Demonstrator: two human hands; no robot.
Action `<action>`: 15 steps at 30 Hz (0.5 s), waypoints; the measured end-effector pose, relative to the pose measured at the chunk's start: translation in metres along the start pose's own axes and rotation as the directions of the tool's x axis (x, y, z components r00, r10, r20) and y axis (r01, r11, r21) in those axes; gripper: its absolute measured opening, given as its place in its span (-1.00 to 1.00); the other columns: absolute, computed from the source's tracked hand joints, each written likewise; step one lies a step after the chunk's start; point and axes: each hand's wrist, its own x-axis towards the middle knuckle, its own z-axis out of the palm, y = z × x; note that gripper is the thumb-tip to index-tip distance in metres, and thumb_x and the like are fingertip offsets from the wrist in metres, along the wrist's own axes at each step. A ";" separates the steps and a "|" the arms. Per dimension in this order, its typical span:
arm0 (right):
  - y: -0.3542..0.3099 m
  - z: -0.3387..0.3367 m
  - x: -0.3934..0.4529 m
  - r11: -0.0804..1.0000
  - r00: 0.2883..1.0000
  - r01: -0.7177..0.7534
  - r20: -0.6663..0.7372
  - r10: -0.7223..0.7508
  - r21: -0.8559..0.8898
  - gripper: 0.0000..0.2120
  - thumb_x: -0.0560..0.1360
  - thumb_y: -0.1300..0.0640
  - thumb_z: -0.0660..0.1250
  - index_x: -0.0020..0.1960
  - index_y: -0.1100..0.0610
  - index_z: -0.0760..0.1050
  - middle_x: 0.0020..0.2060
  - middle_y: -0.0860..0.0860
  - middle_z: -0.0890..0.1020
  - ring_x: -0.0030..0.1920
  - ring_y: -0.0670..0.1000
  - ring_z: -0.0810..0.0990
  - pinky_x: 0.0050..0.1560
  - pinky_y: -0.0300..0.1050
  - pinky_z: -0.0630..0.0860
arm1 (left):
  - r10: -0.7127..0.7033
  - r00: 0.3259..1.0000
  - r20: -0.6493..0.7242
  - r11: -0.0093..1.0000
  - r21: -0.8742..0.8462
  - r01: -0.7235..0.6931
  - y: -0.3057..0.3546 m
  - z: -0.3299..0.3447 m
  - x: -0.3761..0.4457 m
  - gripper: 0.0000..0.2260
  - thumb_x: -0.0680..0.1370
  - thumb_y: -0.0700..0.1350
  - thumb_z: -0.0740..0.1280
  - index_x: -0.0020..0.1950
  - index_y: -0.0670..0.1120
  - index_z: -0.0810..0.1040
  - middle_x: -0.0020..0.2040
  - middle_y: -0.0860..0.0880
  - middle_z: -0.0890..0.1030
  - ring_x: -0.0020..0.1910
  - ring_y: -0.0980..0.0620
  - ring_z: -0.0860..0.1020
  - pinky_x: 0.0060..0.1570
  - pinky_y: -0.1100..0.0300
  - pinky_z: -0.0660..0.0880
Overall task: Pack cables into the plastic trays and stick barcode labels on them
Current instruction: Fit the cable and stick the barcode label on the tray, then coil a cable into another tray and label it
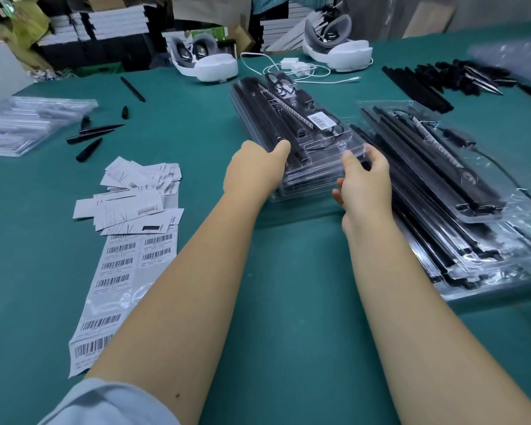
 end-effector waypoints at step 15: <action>0.015 0.002 -0.010 0.995 0.999 0.033 -0.026 -0.036 -0.094 -0.50 0.50 0.25 0.13 0.41 0.00 0.15 -0.23 -0.08 0.45 -0.32 -0.04 0.42 -0.30 -0.14 0.42 | 0.014 1.000 0.023 0.998 0.062 -0.015 0.006 -0.008 -0.006 -0.64 0.53 0.11 0.18 -0.34 -0.10 0.24 -0.42 -0.02 0.30 -0.45 -0.04 0.27 -0.43 0.18 0.15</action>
